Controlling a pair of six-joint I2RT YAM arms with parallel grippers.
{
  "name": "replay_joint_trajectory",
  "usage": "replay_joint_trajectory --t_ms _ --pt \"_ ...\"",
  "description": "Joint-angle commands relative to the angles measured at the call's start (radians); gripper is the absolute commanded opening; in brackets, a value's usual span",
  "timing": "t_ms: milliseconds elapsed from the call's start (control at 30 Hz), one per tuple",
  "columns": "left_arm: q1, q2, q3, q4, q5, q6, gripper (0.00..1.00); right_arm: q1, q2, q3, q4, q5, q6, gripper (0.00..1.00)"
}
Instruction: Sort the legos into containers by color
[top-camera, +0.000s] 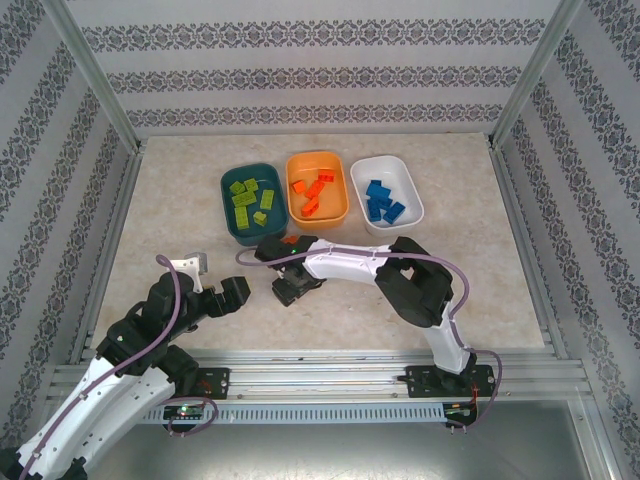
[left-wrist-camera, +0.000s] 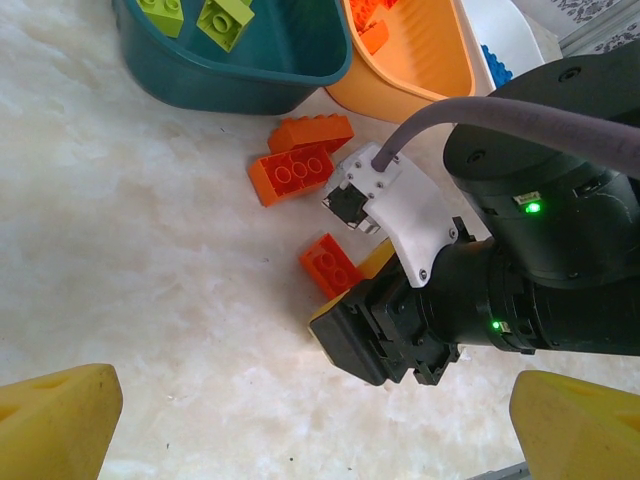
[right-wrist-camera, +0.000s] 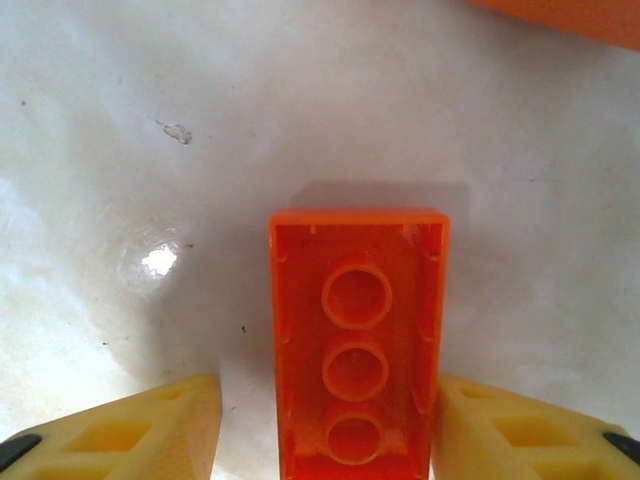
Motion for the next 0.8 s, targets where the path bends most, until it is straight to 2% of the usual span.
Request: replay_joint_trajectory --t_ms 0,300,467,767 --pt "0.005 -0.011 -0.009 -0.024 -0.017 0.014 1.00 0.002 -0.003 -0.025 -0.006 0.057 0.021 0.50" --pt "0.004 -0.012 -0.015 -0.016 -0.010 0.009 1.00 -0.008 -0.078 -0.094 0.034 0.051 0.049 0.41" --pt "0.005 -0.011 -0.018 -0.009 -0.002 0.008 1.00 -0.033 -0.145 -0.154 0.071 0.026 0.074 0.39" --pt "0.004 0.006 -0.013 -0.001 0.005 0.017 1.00 -0.120 -0.365 -0.275 0.095 -0.042 0.103 0.38"
